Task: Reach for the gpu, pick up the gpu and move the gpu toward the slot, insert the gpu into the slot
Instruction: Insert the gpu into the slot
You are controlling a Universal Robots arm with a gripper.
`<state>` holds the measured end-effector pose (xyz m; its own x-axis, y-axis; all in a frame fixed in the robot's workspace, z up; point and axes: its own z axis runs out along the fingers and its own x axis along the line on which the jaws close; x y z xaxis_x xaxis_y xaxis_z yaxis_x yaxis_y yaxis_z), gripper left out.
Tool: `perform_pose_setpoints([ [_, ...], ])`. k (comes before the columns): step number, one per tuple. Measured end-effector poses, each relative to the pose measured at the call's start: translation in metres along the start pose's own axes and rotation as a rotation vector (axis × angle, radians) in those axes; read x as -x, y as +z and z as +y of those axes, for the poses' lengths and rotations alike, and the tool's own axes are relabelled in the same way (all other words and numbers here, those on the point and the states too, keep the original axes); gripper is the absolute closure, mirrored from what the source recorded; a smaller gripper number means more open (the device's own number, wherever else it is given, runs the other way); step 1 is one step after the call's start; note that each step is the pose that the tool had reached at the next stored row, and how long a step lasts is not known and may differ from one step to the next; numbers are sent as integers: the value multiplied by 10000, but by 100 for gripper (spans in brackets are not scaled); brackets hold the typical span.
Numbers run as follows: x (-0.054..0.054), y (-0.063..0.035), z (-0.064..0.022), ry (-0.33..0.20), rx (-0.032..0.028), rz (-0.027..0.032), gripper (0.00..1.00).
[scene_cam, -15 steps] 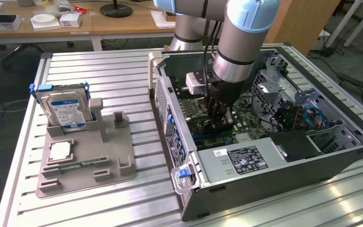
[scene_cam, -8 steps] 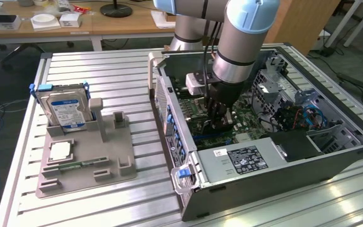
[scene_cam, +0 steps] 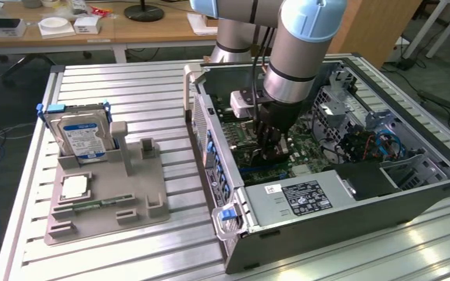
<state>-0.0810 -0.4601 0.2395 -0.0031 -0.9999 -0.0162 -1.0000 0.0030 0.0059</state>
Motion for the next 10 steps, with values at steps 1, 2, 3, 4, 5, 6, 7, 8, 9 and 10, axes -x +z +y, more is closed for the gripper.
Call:
perform_pose_setpoints([
  [1,0,0,0,0,0,-1,74],
  [2,0,0,0,0,0,-1,74],
  [3,0,0,0,0,-1,-1,74],
  [4,0,0,0,0,-1,-1,74],
  [5,0,-3,0,0,-1,-2,74],
  [6,1,-18,0,0,-1,-2,74],
  [7,1,-21,0,1,-2,-4,74],
  [8,1,-21,0,0,-2,-4,74],
  [9,1,-21,0,0,-2,-3,74],
  [10,1,-22,0,1,-1,-2,74],
])
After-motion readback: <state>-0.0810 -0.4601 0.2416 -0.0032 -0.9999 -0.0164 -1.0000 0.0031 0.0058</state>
